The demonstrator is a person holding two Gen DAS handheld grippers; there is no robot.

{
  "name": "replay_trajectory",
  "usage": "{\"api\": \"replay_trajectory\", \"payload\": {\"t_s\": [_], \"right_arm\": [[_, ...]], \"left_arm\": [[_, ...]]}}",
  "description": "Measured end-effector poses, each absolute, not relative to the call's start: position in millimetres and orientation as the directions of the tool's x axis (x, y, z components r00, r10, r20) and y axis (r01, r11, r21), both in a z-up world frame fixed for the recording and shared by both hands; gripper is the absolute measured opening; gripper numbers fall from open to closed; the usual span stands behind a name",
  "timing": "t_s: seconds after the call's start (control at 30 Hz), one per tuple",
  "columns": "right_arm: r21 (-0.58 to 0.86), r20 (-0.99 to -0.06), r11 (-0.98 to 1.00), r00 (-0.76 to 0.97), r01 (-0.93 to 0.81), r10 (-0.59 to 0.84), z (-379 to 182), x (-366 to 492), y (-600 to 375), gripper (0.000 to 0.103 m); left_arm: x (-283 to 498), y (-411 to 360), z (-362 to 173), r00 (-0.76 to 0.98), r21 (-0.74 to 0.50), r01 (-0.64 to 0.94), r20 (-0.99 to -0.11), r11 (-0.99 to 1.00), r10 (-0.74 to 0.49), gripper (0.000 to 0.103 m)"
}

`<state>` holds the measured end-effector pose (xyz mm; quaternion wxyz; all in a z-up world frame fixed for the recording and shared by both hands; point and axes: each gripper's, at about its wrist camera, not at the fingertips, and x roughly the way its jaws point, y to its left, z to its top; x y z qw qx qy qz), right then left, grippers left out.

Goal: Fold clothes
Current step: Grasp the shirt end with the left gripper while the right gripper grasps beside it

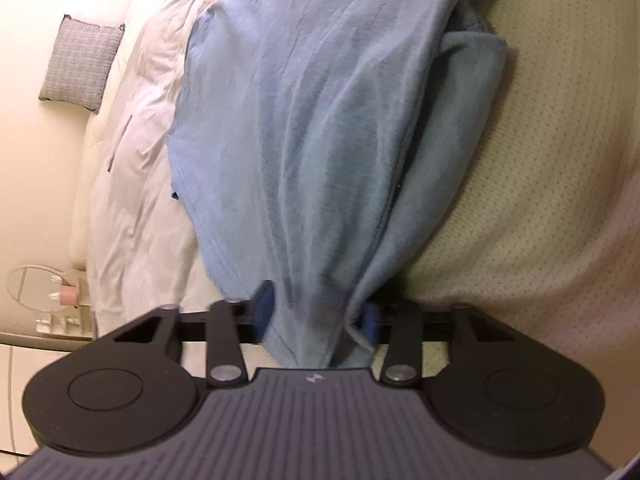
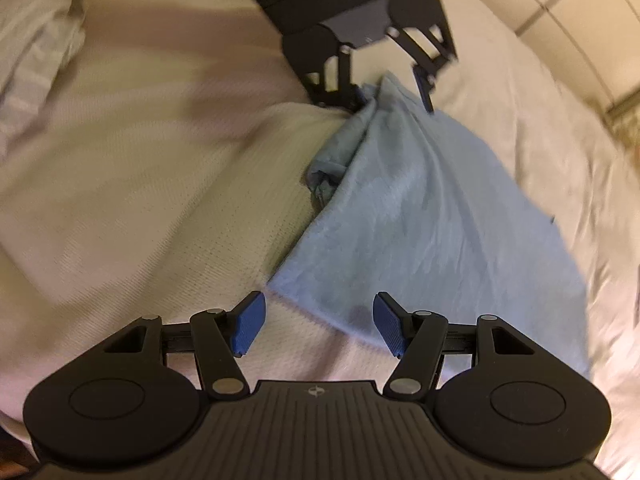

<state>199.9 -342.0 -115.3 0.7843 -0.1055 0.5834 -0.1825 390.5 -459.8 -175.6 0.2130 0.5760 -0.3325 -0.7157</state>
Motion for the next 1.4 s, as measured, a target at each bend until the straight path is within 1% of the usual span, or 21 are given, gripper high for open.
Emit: {"api": "replay_trajectory", "payload": {"t_s": [0.03,0.1,0.2,0.27,0.3,0.33,0.37,0.4,0.43,0.63,0.87,0.93,1.03,1.13,1.2,1.3,1.4], "right_arm": [[-0.385,-0.873,0.909,0.257,0.157,-0.414,-117,202,-342,0.062],[-0.393,-0.867,0.906,0.265,0.156,-0.422,-120,204,-343,0.061],[-0.403,-0.855,0.900,0.283,0.164,-0.435,-118,204,-349,0.054],[-0.409,-0.849,0.896,0.289,0.170,-0.442,-116,205,-354,0.044],[-0.410,-0.850,0.896,0.285,0.173,-0.444,-116,204,-358,0.043],[-0.399,-0.856,0.899,0.280,0.179,-0.435,-116,204,-361,0.036],[-0.381,-0.864,0.906,0.276,0.187,-0.421,-115,204,-365,0.019],[-0.360,-0.872,0.912,0.279,0.194,-0.403,-113,203,-368,0.008],[-0.337,-0.877,0.920,0.288,0.199,-0.384,-111,202,-369,0.004],[-0.230,-0.884,0.943,0.354,0.240,-0.306,-84,191,-363,0.006],[-0.143,-0.879,0.959,0.415,0.243,-0.236,-52,172,-356,0.006],[-0.105,-0.872,0.960,0.441,0.261,-0.215,-44,164,-360,0.006],[-0.049,-0.844,0.934,0.485,0.355,-0.228,-26,145,-386,0.005],[0.039,-0.801,0.874,0.538,0.485,-0.263,2,110,-427,0.005],[0.125,-0.767,0.805,0.572,0.580,-0.292,18,79,-464,0.005],[0.243,-0.725,0.686,0.598,0.686,-0.341,26,25,-524,0.005],[0.372,-0.700,0.563,0.621,0.738,-0.352,15,-30,-582,0.005]], "left_arm": [[390,-461,-175,-0.241,0.710,-0.063,-0.693,-0.701,-0.680,0.014],[388,-463,-173,-0.237,0.696,-0.030,-0.703,-0.718,-0.671,0.010],[384,-465,-168,-0.235,0.684,-0.002,-0.709,-0.730,-0.665,0.008],[383,-466,-165,-0.229,0.672,0.005,-0.721,-0.741,-0.655,0.007],[383,-467,-164,-0.226,0.666,0.006,-0.726,-0.746,-0.649,0.007],[383,-467,-163,-0.223,0.659,0.006,-0.732,-0.752,-0.644,0.007],[383,-466,-161,-0.220,0.654,0.008,-0.737,-0.757,-0.639,0.006],[383,-466,-157,-0.216,0.648,0.012,-0.742,-0.762,-0.634,0.006],[383,-465,-154,-0.213,0.642,0.016,-0.747,-0.767,-0.630,0.006],[382,-459,-124,-0.199,0.623,0.002,-0.767,-0.782,-0.611,0.005],[376,-449,-84,-0.157,0.560,-0.058,-0.823,-0.827,-0.546,0.005],[370,-458,-71,-0.139,0.557,-0.060,-0.827,-0.829,-0.545,0.005],[349,-491,-46,-0.118,0.566,-0.050,-0.821,-0.823,-0.558,0.005],[315,-539,-25,-0.094,0.569,-0.042,-0.821,-0.821,-0.564,0.005],[286,-579,-15,-0.065,0.539,-0.018,-0.841,-0.842,-0.537,0.006],[240,-633,-14,-0.065,0.517,-0.021,-0.855,-0.856,-0.515,0.006],[197,-685,-27,-0.072,0.491,-0.051,-0.870,-0.870,-0.487,0.006]]}}
